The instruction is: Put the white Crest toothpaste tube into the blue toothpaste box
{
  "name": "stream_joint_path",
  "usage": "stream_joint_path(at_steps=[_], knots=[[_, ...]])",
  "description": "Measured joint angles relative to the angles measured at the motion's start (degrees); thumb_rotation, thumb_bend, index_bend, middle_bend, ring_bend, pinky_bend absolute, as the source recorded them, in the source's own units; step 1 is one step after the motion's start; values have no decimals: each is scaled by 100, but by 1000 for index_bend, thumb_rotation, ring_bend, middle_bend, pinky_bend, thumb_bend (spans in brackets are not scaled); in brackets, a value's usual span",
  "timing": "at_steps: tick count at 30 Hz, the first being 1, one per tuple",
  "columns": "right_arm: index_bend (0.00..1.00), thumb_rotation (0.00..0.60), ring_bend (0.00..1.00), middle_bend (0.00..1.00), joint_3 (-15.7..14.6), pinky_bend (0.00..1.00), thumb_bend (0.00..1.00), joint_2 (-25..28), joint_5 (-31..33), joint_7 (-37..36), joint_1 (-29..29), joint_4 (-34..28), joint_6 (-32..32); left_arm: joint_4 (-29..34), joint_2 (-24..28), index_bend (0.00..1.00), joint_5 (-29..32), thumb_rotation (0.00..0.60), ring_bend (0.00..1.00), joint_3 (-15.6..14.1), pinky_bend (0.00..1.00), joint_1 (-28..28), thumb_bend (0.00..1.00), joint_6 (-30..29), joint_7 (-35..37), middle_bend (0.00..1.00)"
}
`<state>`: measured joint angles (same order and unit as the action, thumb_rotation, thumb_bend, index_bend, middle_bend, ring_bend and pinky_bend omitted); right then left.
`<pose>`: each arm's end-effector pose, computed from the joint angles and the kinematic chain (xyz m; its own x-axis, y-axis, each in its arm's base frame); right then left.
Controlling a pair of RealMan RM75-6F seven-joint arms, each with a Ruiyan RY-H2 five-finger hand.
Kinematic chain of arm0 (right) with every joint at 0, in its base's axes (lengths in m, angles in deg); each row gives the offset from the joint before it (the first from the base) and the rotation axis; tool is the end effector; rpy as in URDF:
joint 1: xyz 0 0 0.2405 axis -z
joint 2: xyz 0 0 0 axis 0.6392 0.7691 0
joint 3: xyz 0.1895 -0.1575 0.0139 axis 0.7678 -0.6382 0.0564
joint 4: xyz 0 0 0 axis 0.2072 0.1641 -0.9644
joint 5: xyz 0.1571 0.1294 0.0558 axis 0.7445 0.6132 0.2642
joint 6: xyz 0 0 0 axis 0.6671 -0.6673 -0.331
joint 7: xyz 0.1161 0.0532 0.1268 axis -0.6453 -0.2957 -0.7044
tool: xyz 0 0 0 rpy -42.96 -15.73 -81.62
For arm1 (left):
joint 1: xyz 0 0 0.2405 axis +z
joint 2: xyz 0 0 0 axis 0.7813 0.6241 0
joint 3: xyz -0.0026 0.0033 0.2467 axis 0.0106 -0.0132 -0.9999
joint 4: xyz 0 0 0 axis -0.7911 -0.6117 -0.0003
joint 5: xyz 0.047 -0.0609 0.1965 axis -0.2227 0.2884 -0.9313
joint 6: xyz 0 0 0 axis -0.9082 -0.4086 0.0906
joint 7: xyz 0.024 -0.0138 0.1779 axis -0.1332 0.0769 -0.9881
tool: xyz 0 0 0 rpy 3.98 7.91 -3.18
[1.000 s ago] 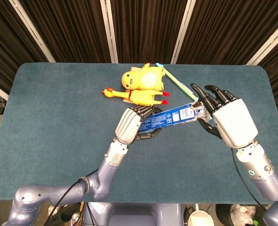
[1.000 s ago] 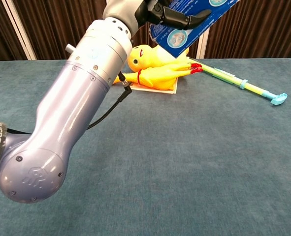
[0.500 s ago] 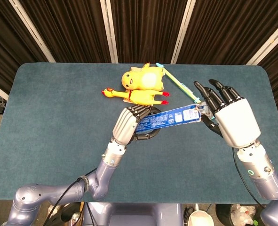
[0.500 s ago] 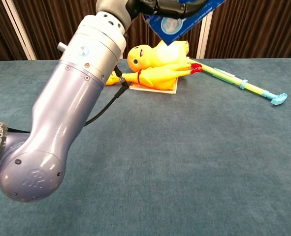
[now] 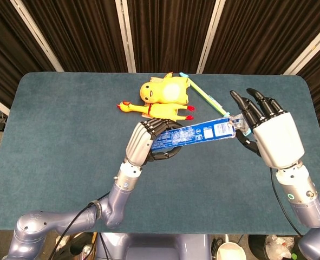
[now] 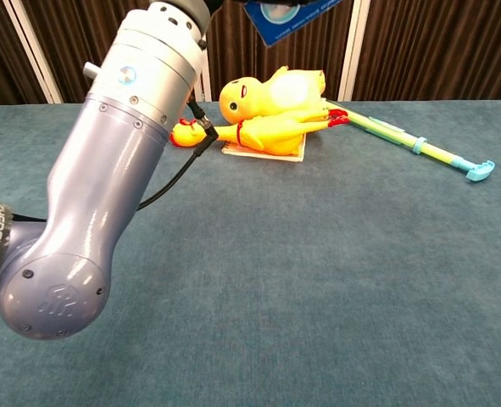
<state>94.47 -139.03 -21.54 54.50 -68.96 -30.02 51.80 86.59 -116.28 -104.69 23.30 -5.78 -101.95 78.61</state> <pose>-0.0765 -0.3189 0.2294 0.3559 0.4715 0.8069 -0.6816 -0.4597 0.5693 0.0671 0.3463 -0.0078 -0.4615 0.0183 0.8870 0.5747 -0.7555 0.3146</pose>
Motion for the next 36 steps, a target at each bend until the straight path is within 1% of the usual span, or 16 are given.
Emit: stream_joint_path(at_steps=[6, 11, 18, 26, 36], knots=[[0, 600, 198, 343, -78, 390, 308, -52, -72, 74, 114, -16, 123, -28, 22, 346, -64, 600, 509, -31, 543, 12, 442, -100, 88, 532], [0, 600, 198, 343, -62, 390, 308, -125, -4, 23, 89, 126, 96, -52, 46, 346, -117, 600, 508, -51, 543, 20, 447, -182, 162, 532], [0, 600, 198, 343, -122, 390, 309, -232, 0, -6, 120, 282, 104, -47, 77, 348, -195, 600, 508, -82, 543, 37, 456, -325, 278, 532], [0, 600, 198, 343, -127, 390, 308, -361, -55, -90, 154, 455, 246, -42, 86, 348, -258, 600, 509, -106, 543, 79, 457, -507, 406, 530], [0, 600, 198, 343, -127, 390, 309, -265, -25, -300, 396, 505, 491, 99, 114, 345, -400, 600, 504, -85, 543, 110, 457, -824, 568, 526]])
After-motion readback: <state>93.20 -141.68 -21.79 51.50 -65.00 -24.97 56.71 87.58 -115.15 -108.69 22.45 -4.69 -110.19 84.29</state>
